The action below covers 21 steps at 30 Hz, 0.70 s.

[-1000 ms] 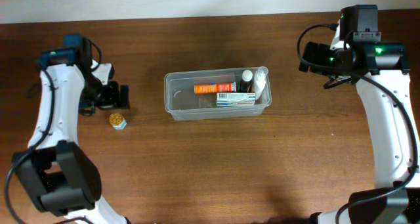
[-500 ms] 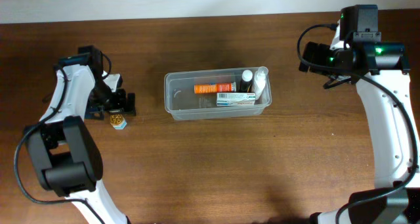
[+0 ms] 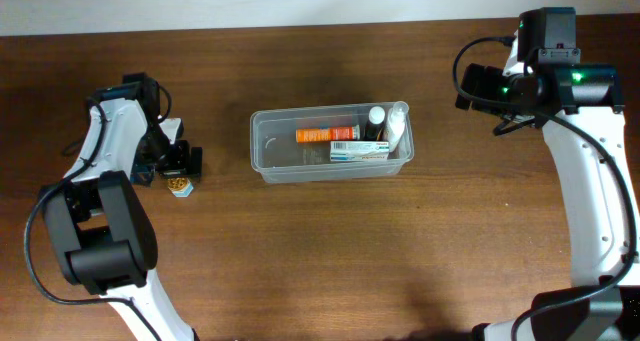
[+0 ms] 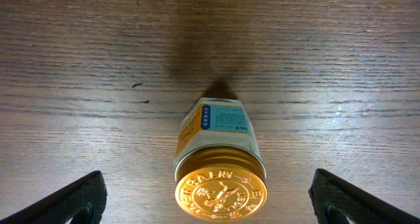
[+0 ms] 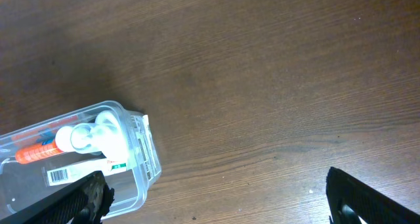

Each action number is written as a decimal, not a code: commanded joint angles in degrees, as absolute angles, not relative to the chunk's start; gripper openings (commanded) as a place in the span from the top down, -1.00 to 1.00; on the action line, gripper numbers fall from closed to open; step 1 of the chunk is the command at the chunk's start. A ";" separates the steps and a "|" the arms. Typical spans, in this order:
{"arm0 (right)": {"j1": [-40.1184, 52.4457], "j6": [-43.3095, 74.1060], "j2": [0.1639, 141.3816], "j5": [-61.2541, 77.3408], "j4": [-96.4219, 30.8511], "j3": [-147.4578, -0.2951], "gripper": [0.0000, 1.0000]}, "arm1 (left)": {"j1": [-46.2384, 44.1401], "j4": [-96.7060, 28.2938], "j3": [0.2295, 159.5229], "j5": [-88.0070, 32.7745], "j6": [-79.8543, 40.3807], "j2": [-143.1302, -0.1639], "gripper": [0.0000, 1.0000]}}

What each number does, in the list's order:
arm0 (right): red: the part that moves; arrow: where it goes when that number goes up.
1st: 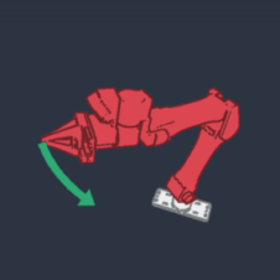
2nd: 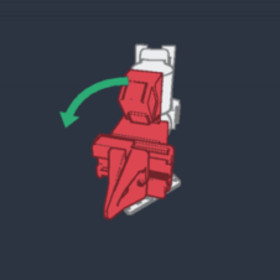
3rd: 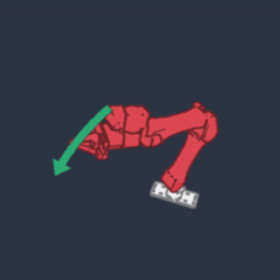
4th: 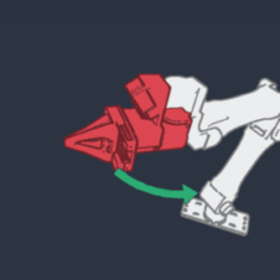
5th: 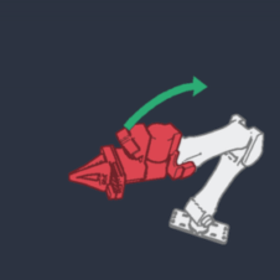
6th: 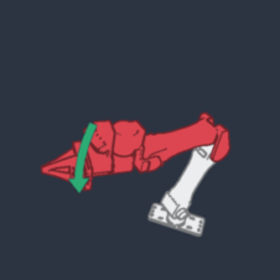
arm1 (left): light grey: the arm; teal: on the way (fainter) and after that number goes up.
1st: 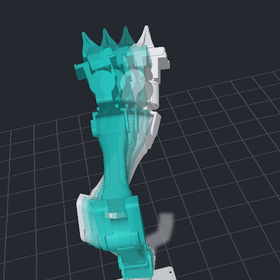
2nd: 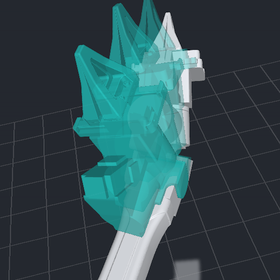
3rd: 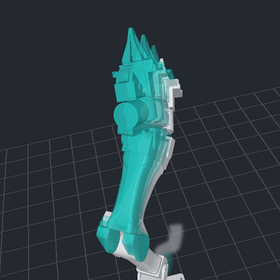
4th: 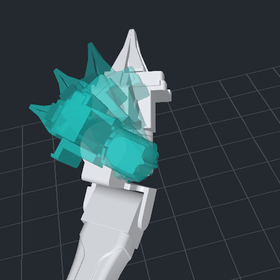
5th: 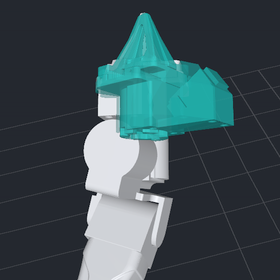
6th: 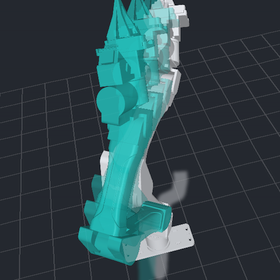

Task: Pack container
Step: 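Grasp the small jar with the left gripper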

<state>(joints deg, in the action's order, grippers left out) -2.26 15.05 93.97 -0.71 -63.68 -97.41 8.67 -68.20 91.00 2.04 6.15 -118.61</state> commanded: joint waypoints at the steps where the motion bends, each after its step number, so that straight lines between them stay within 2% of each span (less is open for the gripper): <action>1: -2.28 15.53 94.02 -0.47 -63.68 -97.67 -0.97 | 8.75 -66.98 90.83 -0.14 6.07 -119.26 -0.99; 3: -2.28 15.53 94.02 -0.49 -63.68 -97.67 -0.97 | 8.75 -65.95 90.83 -3.22 6.09 -119.28 -0.99; 10: -2.28 15.53 94.02 -0.49 -63.68 -97.67 -0.97 | 8.73 -65.95 90.78 -0.16 6.07 -120.09 -0.98; 21: -2.28 15.53 94.02 -0.49 -63.68 -97.67 -0.97 | 8.75 -65.95 90.78 0.01 6.07 -122.89 -0.84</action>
